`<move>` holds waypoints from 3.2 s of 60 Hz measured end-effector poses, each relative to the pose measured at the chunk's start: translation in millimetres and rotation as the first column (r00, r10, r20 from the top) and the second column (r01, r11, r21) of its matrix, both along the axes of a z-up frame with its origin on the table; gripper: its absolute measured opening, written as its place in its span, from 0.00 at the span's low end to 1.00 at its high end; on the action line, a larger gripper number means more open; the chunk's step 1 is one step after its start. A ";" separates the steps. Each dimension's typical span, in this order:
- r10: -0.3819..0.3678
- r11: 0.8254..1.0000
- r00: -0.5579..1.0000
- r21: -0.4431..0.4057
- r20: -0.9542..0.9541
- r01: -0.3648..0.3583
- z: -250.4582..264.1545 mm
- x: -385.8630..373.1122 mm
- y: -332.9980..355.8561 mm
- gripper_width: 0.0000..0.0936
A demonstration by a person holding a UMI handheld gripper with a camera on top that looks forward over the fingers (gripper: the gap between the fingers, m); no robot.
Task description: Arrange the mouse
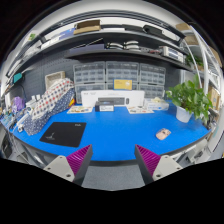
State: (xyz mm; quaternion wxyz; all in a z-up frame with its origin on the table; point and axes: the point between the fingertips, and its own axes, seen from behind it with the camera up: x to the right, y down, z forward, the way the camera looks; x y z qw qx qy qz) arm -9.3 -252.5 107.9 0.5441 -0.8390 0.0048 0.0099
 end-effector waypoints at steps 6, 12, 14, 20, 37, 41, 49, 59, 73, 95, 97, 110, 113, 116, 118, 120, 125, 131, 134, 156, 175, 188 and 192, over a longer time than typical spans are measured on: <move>-0.019 0.999 1.000 -0.035 0.006 0.020 -16.7 15.8 -10.4 0.92; -0.053 0.996 0.999 -0.077 -0.004 0.052 -41.4 44.5 -17.2 0.92; -0.068 0.994 0.998 -0.091 -0.003 0.067 -49.0 56.8 -18.1 0.92; -0.116 0.985 0.993 -0.128 0.005 0.116 -68.3 101.8 -14.5 0.91; -0.178 0.965 0.984 -0.194 0.012 0.177 -99.3 208.8 46.0 0.89; -0.168 0.966 0.986 -0.200 0.006 0.166 -103.2 221.7 70.1 0.89; -0.129 0.968 0.992 -0.219 -0.007 0.124 -110.1 236.8 120.3 0.89; -0.093 0.962 0.995 -0.260 -0.025 0.083 -123.9 244.3 170.0 0.91; -0.025 0.964 0.999 -0.264 -0.042 0.013 -123.8 227.9 224.0 0.84; -0.001 0.961 1.000 -0.275 0.009 0.003 -127.9 230.4 242.5 0.44; 0.000 0.961 1.000 -0.276 0.009 0.002 -128.0 229.9 242.7 0.41; -0.049 0.944 0.997 -0.324 0.057 0.065 -126.3 231.0 241.5 0.35; -0.078 0.943 0.995 -0.318 0.069 0.096 -116.1 226.1 241.7 0.35; -0.106 0.945 0.991 -0.301 0.083 0.126 -99.3 217.9 243.5 0.35; -0.126 0.950 0.988 -0.277 0.085 0.144 -82.5 209.2 246.4 0.35; -0.143 0.953 0.986 -0.258 0.082 0.160 -64.5 198.4 248.4 0.35; -0.185 0.959 0.980 -0.204 0.072 0.196 -13.5 164.3 249.3 0.35; -0.201 0.970 0.977 -0.122 0.072 0.209 51.5 108.3 250.6 0.35; -0.194 0.976 0.979 -0.088 0.064 0.199 77.7 74.4 253.4 0.35; 0.056 0.993 0.998 -0.103 0.026 -0.053 76.4 -202.5 266.2 0.35; 0.119 0.936 0.992 -0.338 0.041 -0.098 -96.5 -285.0 233.1 0.35; 0.089 0.936 0.996 -0.342 0.009 -0.081 -118.3 -285.5 225.0 0.35; 0.085 0.939 0.996 -0.336 0.005 -0.078 -117.8 -284.9 225.5 0.39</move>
